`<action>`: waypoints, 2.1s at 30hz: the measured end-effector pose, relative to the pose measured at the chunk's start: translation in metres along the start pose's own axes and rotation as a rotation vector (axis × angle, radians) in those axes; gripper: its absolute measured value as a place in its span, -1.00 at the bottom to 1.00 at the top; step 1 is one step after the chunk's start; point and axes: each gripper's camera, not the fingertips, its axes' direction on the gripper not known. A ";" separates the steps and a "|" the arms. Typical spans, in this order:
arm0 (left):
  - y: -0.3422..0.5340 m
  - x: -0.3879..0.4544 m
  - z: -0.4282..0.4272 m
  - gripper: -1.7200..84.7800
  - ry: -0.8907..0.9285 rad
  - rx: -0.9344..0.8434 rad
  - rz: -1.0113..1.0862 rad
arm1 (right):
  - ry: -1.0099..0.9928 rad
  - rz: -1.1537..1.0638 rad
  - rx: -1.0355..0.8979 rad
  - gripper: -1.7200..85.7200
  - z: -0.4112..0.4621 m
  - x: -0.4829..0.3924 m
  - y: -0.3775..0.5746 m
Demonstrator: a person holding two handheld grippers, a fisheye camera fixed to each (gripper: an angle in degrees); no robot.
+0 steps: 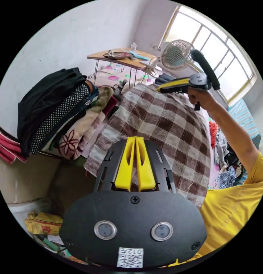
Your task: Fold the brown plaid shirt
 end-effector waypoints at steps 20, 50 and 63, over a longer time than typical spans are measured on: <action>-0.237 0.078 0.073 -0.95 -0.105 -0.139 0.231 | 0.108 0.279 -0.097 -0.96 -0.006 0.009 0.054; -0.211 0.160 0.009 -0.95 -0.226 -0.060 0.497 | 0.024 0.125 0.267 -0.96 -0.056 -0.152 0.221; -0.180 0.148 -0.001 -0.95 -0.298 0.048 0.492 | -0.184 -0.051 0.451 -0.96 -0.105 -0.208 0.267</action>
